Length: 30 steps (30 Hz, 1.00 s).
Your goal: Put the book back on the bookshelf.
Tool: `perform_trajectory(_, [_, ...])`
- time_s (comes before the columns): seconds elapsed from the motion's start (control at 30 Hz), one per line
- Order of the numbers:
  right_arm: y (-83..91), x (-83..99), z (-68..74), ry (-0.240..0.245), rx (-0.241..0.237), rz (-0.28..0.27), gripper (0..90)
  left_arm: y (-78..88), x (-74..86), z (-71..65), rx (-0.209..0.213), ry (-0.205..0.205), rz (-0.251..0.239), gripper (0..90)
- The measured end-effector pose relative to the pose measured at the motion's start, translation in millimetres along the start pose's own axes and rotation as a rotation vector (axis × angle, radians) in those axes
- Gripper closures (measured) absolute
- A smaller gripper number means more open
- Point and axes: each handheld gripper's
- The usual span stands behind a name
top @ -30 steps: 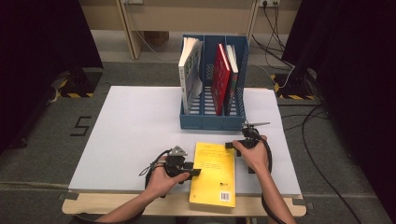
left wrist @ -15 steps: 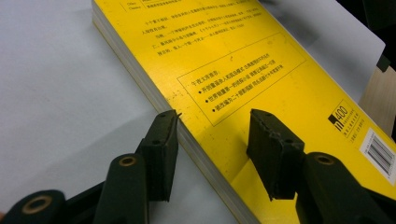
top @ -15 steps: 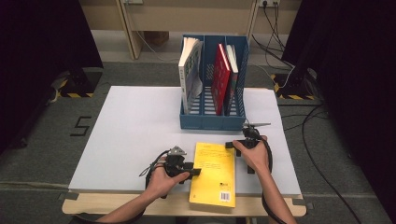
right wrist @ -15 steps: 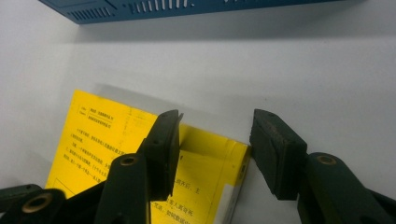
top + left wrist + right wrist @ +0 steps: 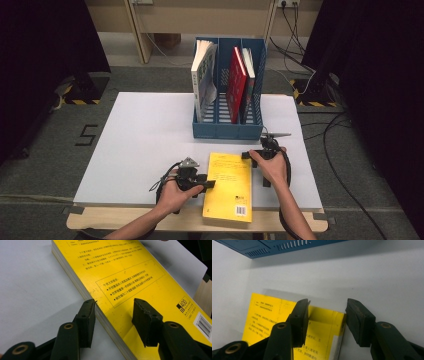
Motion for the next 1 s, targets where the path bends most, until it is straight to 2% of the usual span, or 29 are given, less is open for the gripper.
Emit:
perform_trajectory(0.27, [1.8, 2.9, -3.4, -0.026, -0.025, 0.006, 54.7, -0.2, 0.3, -0.1, 0.0, 0.002, -0.003, 52.6])
perform_trajectory(0.37, [2.4, 3.5, -3.7, -0.045, -0.03, 0.014, 55.0, -0.4, 0.6, -0.4, -0.001, 0.004, -0.006, 52.5])
perform_trajectory(0.43, [3.2, 4.2, -3.0, -0.077, -0.032, 0.02, 55.3, -0.4, 0.7, -0.5, -0.002, 0.004, -0.007, 52.5])
perform_trajectory(0.6, [3.1, 5.9, -2.8, -0.091, -0.034, 0.016, 55.3, -0.4, 0.5, -0.8, -0.002, 0.006, -0.005, 52.4])
perform_trajectory(0.73, [4.9, 6.3, -4.3, -0.103, -0.035, 0.04, 55.5, -0.5, 0.4, -1.0, -0.003, 0.007, -0.004, 52.4])
perform_trajectory(1.0, [5.9, 7.4, -7.2, -0.133, -0.067, 0.071, 57.0, -0.6, -0.3, -1.0, -0.003, 0.006, 0.001, 52.2])
Point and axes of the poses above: each handheld gripper's, and its own axes: y roughly backward along the jaws, x roughly out of its underside, z roughly to its left, and after that the axes turned 4 degrees about x, right-handed
